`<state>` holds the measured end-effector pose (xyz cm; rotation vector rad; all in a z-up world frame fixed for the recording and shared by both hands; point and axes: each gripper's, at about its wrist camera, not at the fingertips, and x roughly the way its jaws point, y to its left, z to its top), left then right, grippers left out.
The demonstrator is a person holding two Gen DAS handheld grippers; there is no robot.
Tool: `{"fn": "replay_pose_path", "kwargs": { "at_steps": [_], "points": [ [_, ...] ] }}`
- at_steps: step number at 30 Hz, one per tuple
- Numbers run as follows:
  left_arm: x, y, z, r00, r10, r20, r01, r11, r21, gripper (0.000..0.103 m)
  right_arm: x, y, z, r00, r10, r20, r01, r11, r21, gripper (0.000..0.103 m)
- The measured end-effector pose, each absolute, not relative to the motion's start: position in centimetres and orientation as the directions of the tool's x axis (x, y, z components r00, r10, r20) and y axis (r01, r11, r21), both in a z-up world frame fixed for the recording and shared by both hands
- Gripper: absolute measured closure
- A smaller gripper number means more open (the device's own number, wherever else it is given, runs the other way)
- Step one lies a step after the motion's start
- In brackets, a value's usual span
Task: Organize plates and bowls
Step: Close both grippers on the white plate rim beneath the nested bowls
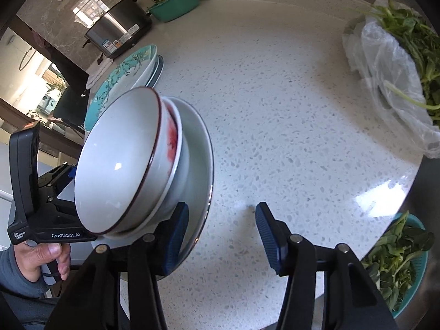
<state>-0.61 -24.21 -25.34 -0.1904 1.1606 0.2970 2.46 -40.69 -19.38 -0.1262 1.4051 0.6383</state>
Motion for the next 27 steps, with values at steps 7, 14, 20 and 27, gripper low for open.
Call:
{"fn": "replay_pose_path", "kwargs": {
  "at_steps": [7, 14, 20, 27],
  "points": [
    [-0.2, -24.6, -25.0, 0.420, 0.077, -0.904, -0.302, 0.952, -0.059, 0.044, 2.2, -40.0, -19.7, 0.012, 0.379, -0.926, -0.481, 0.814, 0.327, 0.069],
    [0.2, -25.7, -24.6, 0.439, 0.072, -0.896, -0.267, 0.962, -0.054, 0.066, 1.8, -39.3, -19.6, 0.023, 0.378, -0.925, -0.483, 0.815, 0.321, 0.076],
    [0.5, -26.9, -24.4, 0.442, 0.061, -0.895, -0.223, 0.974, -0.043, 0.087, 1.6, -38.7, -19.6, 0.043, 0.363, -0.931, -0.482, 0.824, 0.299, 0.077],
    [0.4, -26.8, -24.4, 0.442, 0.057, -0.895, -0.225, 0.973, -0.049, 0.089, 1.3, -38.7, -19.5, 0.049, 0.352, -0.935, -0.479, 0.830, 0.287, 0.077]
  ]
}}
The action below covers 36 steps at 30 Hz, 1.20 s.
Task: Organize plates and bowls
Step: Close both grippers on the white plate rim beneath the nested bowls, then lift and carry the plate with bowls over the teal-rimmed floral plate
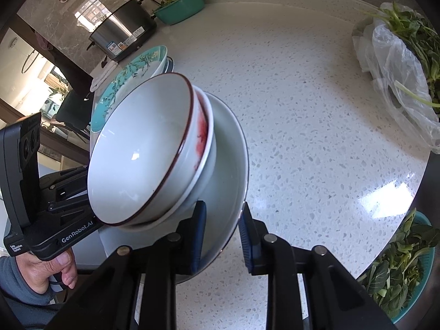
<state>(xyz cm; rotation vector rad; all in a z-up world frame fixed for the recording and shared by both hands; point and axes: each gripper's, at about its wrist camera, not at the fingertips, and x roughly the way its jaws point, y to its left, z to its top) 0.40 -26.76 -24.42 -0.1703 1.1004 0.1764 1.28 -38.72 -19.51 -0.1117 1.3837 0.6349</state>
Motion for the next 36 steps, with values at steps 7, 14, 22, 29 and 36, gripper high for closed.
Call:
{"fn": "replay_pose_path", "kwargs": {
  "at_steps": [7, 14, 22, 29, 36],
  "points": [
    [-0.5, -26.9, -23.8, 0.439, 0.061, -0.897, -0.223, 0.974, -0.043, 0.089, 0.8, -38.8, -19.1, 0.049, 0.345, -0.937, -0.462, 0.840, 0.286, 0.077],
    [-1.4, -27.7, -21.5, 0.451, 0.068, -0.890, -0.211, 0.977, -0.033, 0.089, 0.2, -38.8, -16.9, 0.064, 0.346, -0.936, -0.456, 0.844, 0.281, 0.077],
    [-2.6, -27.7, -17.7, 0.483, 0.083, -0.871, -0.207, 0.978, -0.022, 0.089, 0.1, -38.1, -14.1, 0.096, 0.361, -0.928, -0.465, 0.840, 0.279, 0.078],
    [-3.5, -25.7, -14.2, 0.500, 0.100, -0.860, -0.218, 0.976, -0.013, 0.089, 0.3, -35.8, -11.8, 0.118, 0.375, -0.920, -0.485, 0.830, 0.276, 0.078],
    [-4.2, -20.7, -10.9, 0.515, 0.136, -0.846, -0.242, 0.970, 0.008, 0.089, 1.4, -31.1, -10.7, 0.124, 0.395, -0.910, -0.517, 0.809, 0.280, 0.078]
  ]
}}
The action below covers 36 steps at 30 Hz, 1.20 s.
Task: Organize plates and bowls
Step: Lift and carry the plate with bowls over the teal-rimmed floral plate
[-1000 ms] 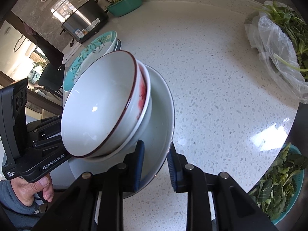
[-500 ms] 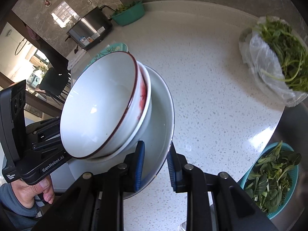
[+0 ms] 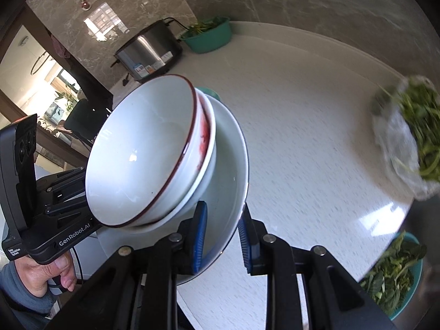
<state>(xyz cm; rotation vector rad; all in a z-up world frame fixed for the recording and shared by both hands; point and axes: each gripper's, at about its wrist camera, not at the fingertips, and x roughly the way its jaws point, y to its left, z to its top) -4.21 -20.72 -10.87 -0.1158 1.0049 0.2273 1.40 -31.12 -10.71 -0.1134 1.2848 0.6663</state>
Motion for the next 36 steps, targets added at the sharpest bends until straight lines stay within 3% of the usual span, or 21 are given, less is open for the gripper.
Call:
{"fn": "replay_pose_path", "kwargs": {
  "at_steps": [13, 22, 36],
  "points": [
    [-4.5, -7.7, -9.1, 0.513, 0.184, -0.838, -0.280, 0.959, 0.039, 0.089, 5.3, -20.1, -12.6, 0.108, 0.422, -0.900, -0.555, 0.777, 0.297, 0.078],
    [-1.3, -1.3, -13.6, 0.466, 0.153, -0.872, -0.253, 0.967, 0.035, 0.089, 7.6, -16.9, -17.2, 0.083, 0.390, -0.917, -0.517, 0.803, 0.295, 0.078],
    [2.2, 1.1, -18.6, 0.440, 0.108, -0.892, -0.188, 0.982, 0.026, 0.087, 9.0, -16.1, -20.9, 0.088, 0.345, -0.935, -0.464, 0.845, 0.268, 0.078]
  ]
}}
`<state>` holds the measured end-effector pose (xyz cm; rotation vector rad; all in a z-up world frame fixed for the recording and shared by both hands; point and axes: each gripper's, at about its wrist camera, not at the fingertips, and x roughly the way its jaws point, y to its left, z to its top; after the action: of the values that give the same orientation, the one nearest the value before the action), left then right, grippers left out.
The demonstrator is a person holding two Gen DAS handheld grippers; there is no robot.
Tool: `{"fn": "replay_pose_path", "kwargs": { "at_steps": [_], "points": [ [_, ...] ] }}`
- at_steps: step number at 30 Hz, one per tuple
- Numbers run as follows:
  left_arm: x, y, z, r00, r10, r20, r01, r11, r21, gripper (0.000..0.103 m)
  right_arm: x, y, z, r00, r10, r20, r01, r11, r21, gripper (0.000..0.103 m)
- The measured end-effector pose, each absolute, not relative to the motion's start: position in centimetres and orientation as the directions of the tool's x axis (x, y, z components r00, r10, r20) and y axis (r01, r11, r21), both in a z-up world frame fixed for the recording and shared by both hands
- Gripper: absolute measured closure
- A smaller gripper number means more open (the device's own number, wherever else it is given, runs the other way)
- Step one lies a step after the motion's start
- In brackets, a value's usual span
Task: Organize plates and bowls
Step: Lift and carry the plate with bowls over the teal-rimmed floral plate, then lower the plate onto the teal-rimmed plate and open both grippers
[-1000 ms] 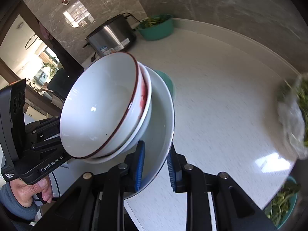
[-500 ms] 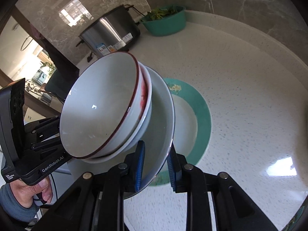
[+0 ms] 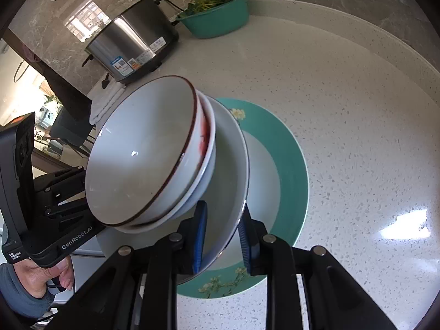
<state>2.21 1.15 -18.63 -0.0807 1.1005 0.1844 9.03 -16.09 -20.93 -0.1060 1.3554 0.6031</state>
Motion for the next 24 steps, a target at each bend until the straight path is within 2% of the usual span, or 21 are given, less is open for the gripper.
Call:
{"fn": "replay_pose_path", "kwargs": {
  "at_steps": [24],
  "points": [
    [2.3, 0.6, -20.1, 0.448, 0.132, -0.884, -0.223, 0.974, 0.033, 0.084, 8.8, -16.3, -21.2, 0.126, 0.345, -0.930, -0.475, 0.844, 0.249, 0.076]
  ]
}}
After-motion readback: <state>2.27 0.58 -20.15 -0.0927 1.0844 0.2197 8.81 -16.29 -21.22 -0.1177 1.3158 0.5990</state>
